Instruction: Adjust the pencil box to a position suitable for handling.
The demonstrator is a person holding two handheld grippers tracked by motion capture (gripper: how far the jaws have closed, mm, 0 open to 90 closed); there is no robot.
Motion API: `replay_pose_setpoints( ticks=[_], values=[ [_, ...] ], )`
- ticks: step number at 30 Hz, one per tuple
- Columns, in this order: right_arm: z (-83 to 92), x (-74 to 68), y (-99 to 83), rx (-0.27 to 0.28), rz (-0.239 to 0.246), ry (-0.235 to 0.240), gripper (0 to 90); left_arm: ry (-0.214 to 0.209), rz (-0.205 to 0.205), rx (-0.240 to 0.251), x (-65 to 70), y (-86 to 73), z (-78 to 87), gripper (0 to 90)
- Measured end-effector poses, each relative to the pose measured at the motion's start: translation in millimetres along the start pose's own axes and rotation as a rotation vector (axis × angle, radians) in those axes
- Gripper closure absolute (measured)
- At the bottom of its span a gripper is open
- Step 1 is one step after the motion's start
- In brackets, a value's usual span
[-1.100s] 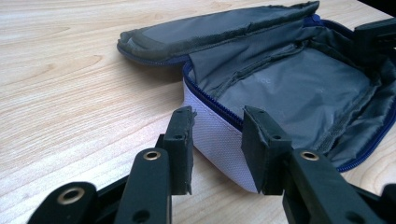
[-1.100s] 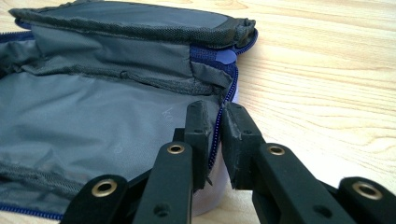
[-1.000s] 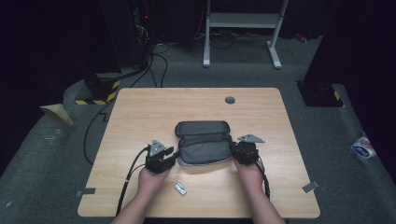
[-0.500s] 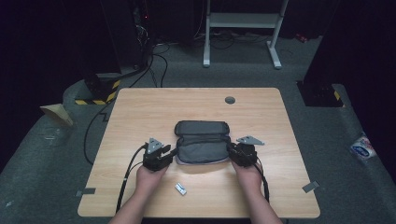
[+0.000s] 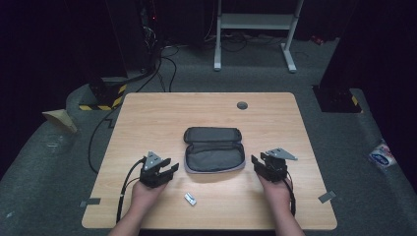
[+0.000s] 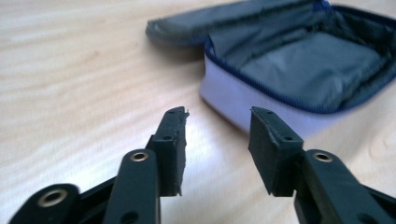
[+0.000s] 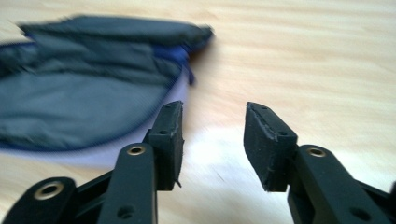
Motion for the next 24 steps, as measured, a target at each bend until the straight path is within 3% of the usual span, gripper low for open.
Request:
replay_pose_setpoints(
  ticks=[3, 8, 13, 19, 24],
  values=[
    [7.1, 11.0, -12.6, -0.012, -0.005, -0.024, 53.6, -0.028, -0.024, -0.047, 1.6, -14.2, 4.5, 51.6],
    [19.5, 22.9, -39.8, -0.074, -0.012, -0.061, 44.4, -0.053, -0.058, -0.080, 7.7, -29.0, 11.9, 46.9],
    [28.4, 30.6, -60.1, -0.128, 0.027, -0.112, 40.5, -0.085, -0.095, -0.105, 17.2, -40.0, 17.3, 44.1],
    [29.9, 30.4, -63.2, -0.133, 0.033, -0.124, 40.1, -0.124, -0.116, -0.117, 32.8, -48.4, 27.3, 42.8],
    [29.3, 29.9, -63.0, -0.130, 0.030, -0.121, 40.3, -0.138, -0.173, -0.133, 46.0, -54.8, 30.3, 42.4]
  ],
)
Point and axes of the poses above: each handheld gripper's, and its own axes: z roughly backward along the jaws, y roughly out of its top, x roughly to its right, the point moved 10 cm from there along -z, roughly forward along the jaws, and after that the axes turned 3 degrees about y, right-handed, at the moved point
